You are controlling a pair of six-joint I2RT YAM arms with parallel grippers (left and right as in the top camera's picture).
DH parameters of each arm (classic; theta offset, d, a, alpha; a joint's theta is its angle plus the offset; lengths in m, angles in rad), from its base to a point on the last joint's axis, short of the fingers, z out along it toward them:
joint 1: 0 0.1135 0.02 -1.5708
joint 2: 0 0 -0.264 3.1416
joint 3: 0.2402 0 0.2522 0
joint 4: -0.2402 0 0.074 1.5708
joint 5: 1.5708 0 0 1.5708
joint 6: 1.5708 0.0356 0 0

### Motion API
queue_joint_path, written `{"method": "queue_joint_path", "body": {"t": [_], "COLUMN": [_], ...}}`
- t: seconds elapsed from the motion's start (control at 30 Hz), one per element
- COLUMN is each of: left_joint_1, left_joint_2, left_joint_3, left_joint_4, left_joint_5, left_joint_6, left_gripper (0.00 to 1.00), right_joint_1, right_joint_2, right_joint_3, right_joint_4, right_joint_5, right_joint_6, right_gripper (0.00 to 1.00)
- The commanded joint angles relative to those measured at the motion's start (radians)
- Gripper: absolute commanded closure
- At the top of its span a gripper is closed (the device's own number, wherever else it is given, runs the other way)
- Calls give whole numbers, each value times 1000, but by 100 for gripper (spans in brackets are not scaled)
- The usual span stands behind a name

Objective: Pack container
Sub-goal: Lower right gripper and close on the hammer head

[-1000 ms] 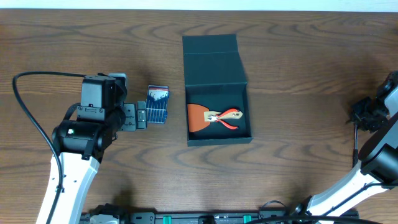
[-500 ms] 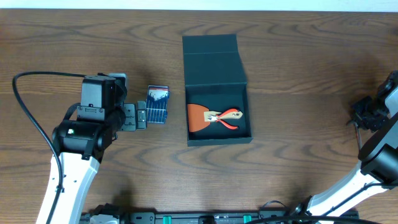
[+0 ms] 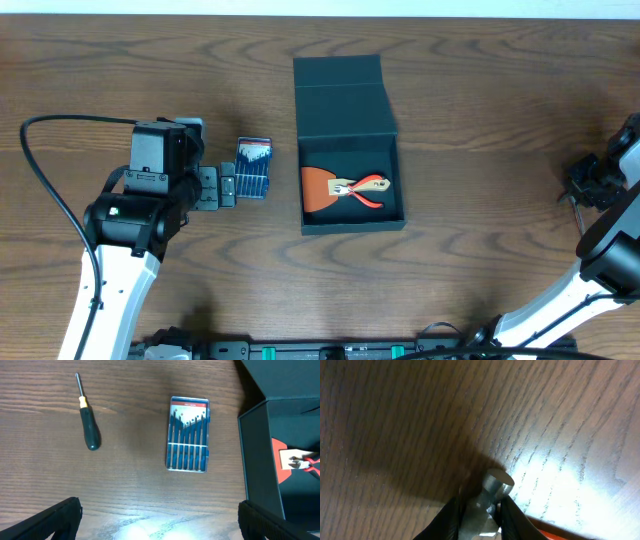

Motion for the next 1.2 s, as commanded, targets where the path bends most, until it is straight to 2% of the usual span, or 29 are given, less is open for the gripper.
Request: {"method": "queue_joint_path", "body": {"t": [0.0,1.17], "left_joint_1": [5,5], "left_joint_2": [4,4], "left_joint_3": [18,18], "left_joint_4": [-3,-3], "left_joint_5": [-14,-14], "left_joint_6": [12,12], "left_gripper": [2,2], "right_joint_1": [-3,-1], "right_joint_2": [60,29], "right_joint_3": [-28,-27], "right_joint_4": [4,2], "right_joint_5": [-76,-134], "right_joint_6": [-36,-55], "right_gripper": [99,99]}}
